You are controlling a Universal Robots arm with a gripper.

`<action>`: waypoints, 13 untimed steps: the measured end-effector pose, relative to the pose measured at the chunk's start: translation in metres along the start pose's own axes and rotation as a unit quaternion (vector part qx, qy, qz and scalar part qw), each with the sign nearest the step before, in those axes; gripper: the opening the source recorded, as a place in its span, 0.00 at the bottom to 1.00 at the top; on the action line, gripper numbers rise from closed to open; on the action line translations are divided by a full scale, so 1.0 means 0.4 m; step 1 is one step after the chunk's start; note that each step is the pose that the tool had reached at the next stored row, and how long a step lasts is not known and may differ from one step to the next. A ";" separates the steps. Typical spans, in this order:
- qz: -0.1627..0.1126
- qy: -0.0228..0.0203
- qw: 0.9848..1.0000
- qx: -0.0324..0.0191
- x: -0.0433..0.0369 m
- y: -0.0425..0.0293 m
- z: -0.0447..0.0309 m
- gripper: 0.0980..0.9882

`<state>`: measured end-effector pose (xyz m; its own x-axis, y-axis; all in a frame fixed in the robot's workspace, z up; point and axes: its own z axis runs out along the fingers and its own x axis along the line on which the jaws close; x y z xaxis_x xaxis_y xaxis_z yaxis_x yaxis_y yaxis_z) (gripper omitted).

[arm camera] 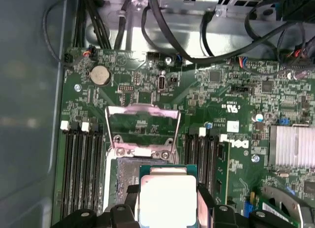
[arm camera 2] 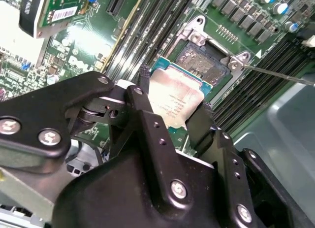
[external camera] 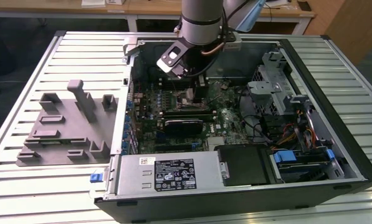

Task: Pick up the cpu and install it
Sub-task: 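Place the cpu into insertion slot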

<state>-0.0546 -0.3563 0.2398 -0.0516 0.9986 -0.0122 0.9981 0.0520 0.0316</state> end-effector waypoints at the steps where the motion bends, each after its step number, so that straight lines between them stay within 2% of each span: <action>1: 0.000 0.001 1.000 0.001 0.000 -0.001 0.000 0.50; 8: 0.000 0.002 1.000 0.001 0.001 -0.001 0.001 0.50; 13: 0.003 0.002 1.000 0.001 0.016 0.000 0.005 0.50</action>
<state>-0.0549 -0.3498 0.2376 -0.0457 0.9989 -0.0083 0.9985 0.0459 0.0302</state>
